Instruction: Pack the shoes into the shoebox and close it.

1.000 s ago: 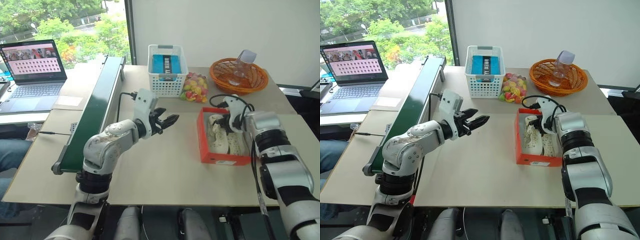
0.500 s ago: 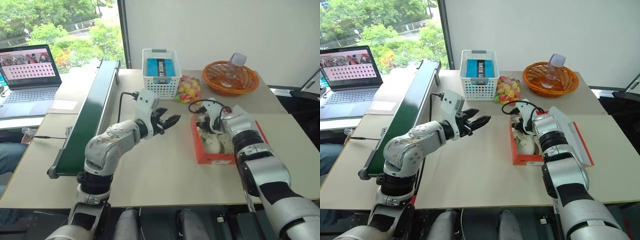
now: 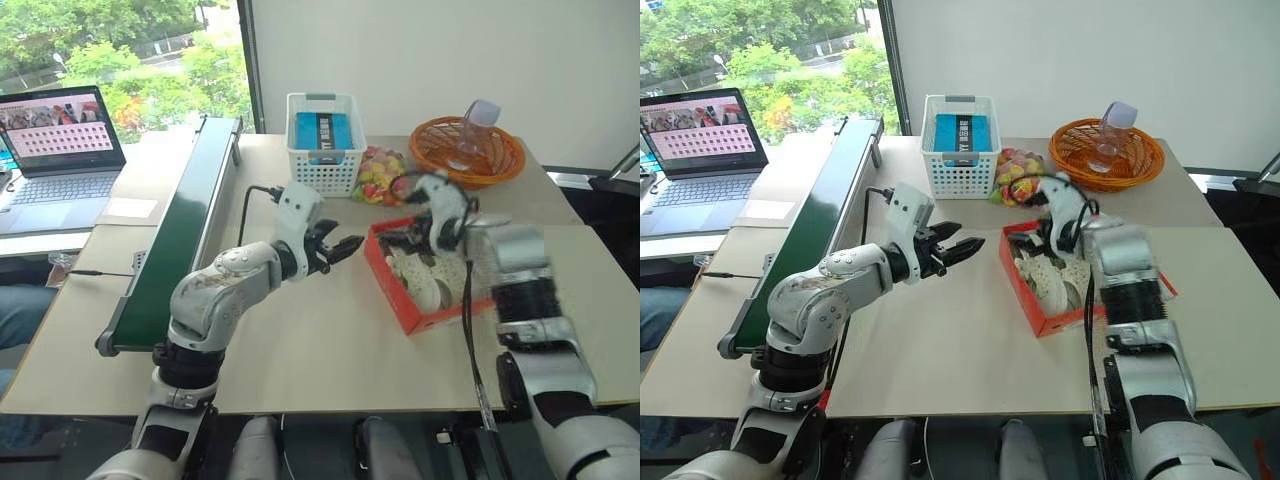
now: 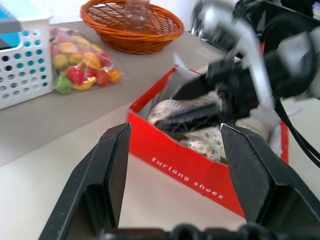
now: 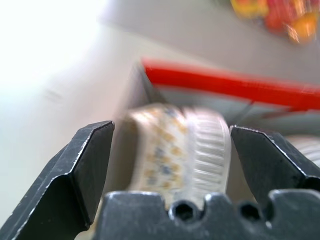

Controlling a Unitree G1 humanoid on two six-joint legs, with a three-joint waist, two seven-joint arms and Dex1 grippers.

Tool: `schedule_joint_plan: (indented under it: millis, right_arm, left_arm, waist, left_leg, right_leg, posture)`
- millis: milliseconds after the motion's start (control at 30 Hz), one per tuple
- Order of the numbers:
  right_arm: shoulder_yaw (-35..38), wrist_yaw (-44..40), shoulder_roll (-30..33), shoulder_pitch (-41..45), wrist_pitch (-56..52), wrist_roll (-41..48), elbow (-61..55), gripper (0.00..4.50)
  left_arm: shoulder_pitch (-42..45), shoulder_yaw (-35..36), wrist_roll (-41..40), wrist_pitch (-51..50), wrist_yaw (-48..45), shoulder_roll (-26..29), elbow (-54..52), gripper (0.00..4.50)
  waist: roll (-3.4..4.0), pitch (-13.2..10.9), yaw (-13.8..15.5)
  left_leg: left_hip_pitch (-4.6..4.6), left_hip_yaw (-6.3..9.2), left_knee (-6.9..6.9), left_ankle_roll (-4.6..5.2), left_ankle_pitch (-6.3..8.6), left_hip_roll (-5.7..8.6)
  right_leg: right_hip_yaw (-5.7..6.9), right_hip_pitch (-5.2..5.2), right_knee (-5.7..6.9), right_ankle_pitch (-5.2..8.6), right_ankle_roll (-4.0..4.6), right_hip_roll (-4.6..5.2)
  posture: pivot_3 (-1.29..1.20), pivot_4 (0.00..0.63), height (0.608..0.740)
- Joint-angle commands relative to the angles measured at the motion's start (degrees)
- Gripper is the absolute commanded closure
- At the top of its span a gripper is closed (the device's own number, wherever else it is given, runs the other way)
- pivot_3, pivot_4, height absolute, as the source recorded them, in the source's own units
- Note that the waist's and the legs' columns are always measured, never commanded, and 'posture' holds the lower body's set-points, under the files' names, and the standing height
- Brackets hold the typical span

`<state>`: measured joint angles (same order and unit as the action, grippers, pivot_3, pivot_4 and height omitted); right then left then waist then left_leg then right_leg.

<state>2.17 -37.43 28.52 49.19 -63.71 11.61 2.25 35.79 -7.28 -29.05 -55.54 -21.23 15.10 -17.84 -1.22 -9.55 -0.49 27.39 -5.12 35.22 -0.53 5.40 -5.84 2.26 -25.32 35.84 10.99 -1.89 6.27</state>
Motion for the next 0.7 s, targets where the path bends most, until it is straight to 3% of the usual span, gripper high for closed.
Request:
schedule_joint_plan:
  millis: [33,133,267,367,467,567,700]
  right_arm:
    - [6.2,-0.9,5.6,-2.3,-9.0,5.5,-17.9,0.06]
    - [6.8,-2.5,11.9,-7.4,-10.2,7.8,-27.6,0.06]
    - [19.8,-5.2,12.7,-14.3,-21.4,15.8,-37.2,0.06]
    - [29.3,-5.0,10.4,-18.7,-28.2,19.9,-40.8,0.74]
    - [38.2,-3.0,7.1,-28.1,-28.8,22.1,-46.4,1.75]
    - [42.6,0.8,2.5,-37.0,-26.8,19.6,-49.5,2.81]
    - [42.1,8.0,-3.5,-44.7,-14.9,14.1,-47.2,4.28]
  left_arm:
    - [2.5,-2.1,1.5,3.5,-5.6,3.1,1.6,1.46]
    - [3.9,-3.2,2.1,5.6,-9.5,4.7,4.5,1.46]
    - [5.9,-5.5,3.3,8.8,-15.6,6.3,8.5,1.46]
    - [6.9,-7.1,4.4,11.2,-19.4,7.1,10.6,1.46]
    - [8.3,-9.0,6.0,13.8,-23.6,7.7,13.6,1.46]
    - [9.5,-10.2,7.4,15.9,-26.3,7.6,15.9,1.46]
    - [10.1,-11.4,9.6,17.9,-28.3,7.7,17.0,1.46]
  waist:
    - [0.00,0.0,0.4]
    - [-0.01,0.0,1.2]
    - [-0.02,0.0,1.3]
    - [-0.02,0.0,1.5]
    - [-0.05,0.0,1.8]
    - [0.03,0.0,1.8]
    - [0.04,0.0,1.6]
  left_leg:
    - [-0.02,0.00,0.00,0.00,0.00,0.00]
    - [-0.02,-0.02,0.00,-0.02,0.02,0.00]
    - [0.00,-0.11,-0.02,-0.02,0.02,0.10]
    - [0.03,-0.09,-0.02,-0.02,0.02,0.14]
    - [0.03,-0.03,-0.16,-0.02,0.02,0.14]
    - [0.04,-0.05,-0.27,-0.02,0.02,0.17]
    - [0.04,0.00,-0.30,-0.01,0.02,0.20]
  right_leg:
    - [0.01,0.02,0.00,0.09,0.12,0.00]
    - [0.02,0.03,-0.09,0.12,0.17,0.03]
    - [0.02,0.07,-0.27,0.13,0.18,0.19]
    - [0.02,0.14,-0.44,0.12,0.18,0.20]
    - [0.08,0.23,-0.66,0.11,0.16,0.17]
    - [0.07,0.18,-0.73,0.09,0.15,0.18]
    - [0.08,0.21,-0.78,0.09,0.12,0.18]
  posture:
    - [0.00,0.150,0.735]
    - [0.00,0.150,0.735]
    - [0.00,0.150,0.735]
    - [0.00,0.150,0.735]
    - [0.00,0.150,0.735]
    - [0.00,0.150,0.735]
    - [0.00,0.150,0.735]
